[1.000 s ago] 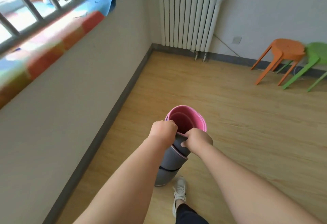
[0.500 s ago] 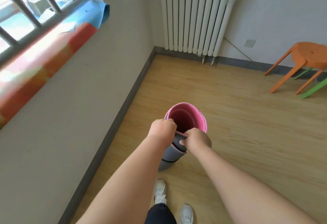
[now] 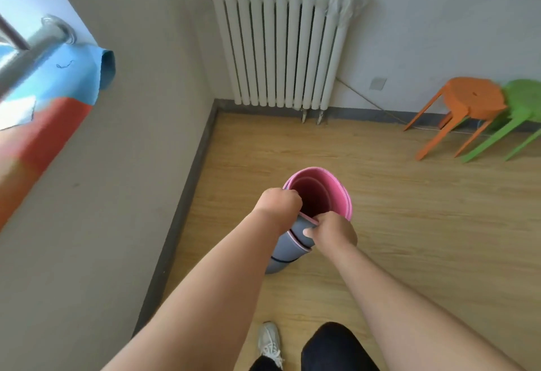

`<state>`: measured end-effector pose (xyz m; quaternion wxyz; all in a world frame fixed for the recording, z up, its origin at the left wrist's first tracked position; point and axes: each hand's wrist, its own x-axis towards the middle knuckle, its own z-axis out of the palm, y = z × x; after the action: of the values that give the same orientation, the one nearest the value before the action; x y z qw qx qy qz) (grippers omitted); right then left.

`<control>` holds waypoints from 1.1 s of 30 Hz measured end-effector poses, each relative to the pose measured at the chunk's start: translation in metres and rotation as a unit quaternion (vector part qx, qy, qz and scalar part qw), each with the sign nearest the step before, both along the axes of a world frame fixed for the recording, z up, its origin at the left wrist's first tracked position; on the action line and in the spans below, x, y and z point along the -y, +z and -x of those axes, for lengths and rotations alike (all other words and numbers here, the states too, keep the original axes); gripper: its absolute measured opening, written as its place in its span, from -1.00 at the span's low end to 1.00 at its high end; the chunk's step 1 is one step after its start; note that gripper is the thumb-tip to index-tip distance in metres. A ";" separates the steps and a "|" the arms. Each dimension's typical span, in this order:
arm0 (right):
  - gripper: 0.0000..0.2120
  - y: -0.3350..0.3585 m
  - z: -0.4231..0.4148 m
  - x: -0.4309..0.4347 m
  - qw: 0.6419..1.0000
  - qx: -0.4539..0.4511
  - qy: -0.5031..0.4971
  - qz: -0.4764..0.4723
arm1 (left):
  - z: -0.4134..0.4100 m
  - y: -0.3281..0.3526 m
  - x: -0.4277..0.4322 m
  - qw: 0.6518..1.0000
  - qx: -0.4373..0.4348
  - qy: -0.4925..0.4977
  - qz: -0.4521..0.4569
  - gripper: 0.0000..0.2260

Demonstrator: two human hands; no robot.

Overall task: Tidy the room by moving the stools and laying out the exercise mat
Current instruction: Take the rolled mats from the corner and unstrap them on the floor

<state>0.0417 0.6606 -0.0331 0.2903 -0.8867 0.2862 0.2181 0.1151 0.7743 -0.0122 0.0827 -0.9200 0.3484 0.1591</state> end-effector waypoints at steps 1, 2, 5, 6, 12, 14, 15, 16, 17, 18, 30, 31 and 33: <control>-0.93 -0.001 -0.008 0.004 1.000 0.002 -0.011 -0.005 | -0.011 0.000 0.005 1.000 0.003 -0.013 -0.003 -0.82; -0.94 -0.002 -0.018 0.008 1.000 0.004 -0.019 -0.009 | -0.024 0.000 0.011 1.000 0.001 -0.018 -0.002 -0.82; -0.94 -0.007 -0.059 0.022 0.999 0.006 -0.028 -0.017 | -0.066 -0.007 0.028 0.999 -0.010 -0.027 -0.013 -0.82; -0.94 -0.009 -0.073 0.026 0.999 0.008 -0.026 -0.020 | -0.080 -0.008 0.032 0.999 -0.013 -0.025 -0.017 -0.82; -0.94 -0.010 -0.160 0.054 1.000 0.003 0.010 -0.010 | -0.160 -0.002 0.054 0.999 -0.024 0.000 -0.049 -0.85; -0.90 -0.010 -0.190 0.062 1.000 0.005 0.014 -0.019 | -0.187 -0.003 0.061 0.999 -0.023 0.008 -0.044 -0.85; -0.88 -0.012 -0.207 0.065 1.000 0.003 0.018 -0.022 | -0.203 -0.005 0.064 0.999 -0.023 0.013 -0.042 -0.85; -0.84 -0.012 -0.217 0.066 0.999 0.003 0.021 -0.024 | -0.212 -0.004 0.065 0.999 -0.023 0.015 -0.042 -0.84; -0.83 -0.012 -0.225 0.066 0.999 0.007 0.022 -0.028 | -0.220 -0.003 0.064 0.999 -0.022 0.015 -0.045 -0.84; -0.84 -0.015 -0.239 0.065 0.999 0.011 0.022 -0.035 | -0.234 -0.005 0.063 0.998 -0.026 0.017 -0.048 -0.84; -0.74 -0.049 -0.358 0.039 0.995 0.029 -0.062 -0.072 | -0.369 -0.018 0.052 0.995 -0.016 -0.077 -0.064 -0.77; -0.74 -0.056 -0.365 0.038 0.995 0.026 -0.060 -0.077 | -0.377 -0.025 0.052 0.994 -0.021 -0.088 -0.066 -0.76; -0.70 -0.073 -0.377 0.037 0.994 0.022 -0.058 -0.085 | -0.391 -0.039 0.055 0.991 -0.043 -0.098 -0.074 -0.72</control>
<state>0.4192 0.6232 -0.1059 0.3830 -0.8454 0.3109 0.2049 0.5062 0.7192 -0.0516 0.1510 -0.8651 0.4274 0.2150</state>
